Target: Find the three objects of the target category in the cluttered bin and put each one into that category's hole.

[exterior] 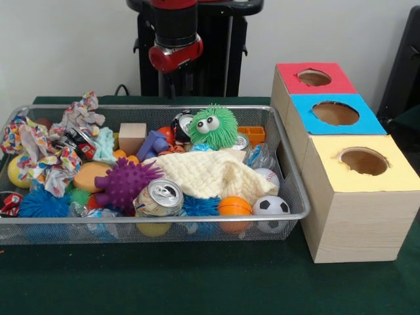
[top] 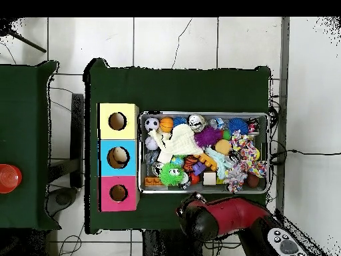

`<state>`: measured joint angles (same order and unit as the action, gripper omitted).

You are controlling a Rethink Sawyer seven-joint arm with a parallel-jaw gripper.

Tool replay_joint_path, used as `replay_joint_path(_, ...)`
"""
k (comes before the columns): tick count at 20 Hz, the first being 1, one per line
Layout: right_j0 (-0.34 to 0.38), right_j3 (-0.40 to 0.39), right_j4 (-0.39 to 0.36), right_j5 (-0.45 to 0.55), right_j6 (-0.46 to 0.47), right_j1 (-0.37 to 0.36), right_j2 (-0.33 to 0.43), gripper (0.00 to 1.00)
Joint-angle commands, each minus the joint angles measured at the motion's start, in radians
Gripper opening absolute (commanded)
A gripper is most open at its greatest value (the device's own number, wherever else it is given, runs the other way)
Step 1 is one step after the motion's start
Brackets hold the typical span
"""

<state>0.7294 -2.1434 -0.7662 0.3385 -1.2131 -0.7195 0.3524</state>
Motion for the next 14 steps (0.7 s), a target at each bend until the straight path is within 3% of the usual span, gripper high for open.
replay_joint_path(1, -0.009, 0.112, 0.079, 0.183, 0.056, -0.097, 0.113, 1.0)
replay_joint_path(6, -0.019, 0.121, 0.097, 0.228, 0.065, -0.128, 0.134, 1.0)
replay_joint_path(14, -0.025, 0.178, 0.061, 0.186, 0.059, -0.026, 0.172, 1.0)
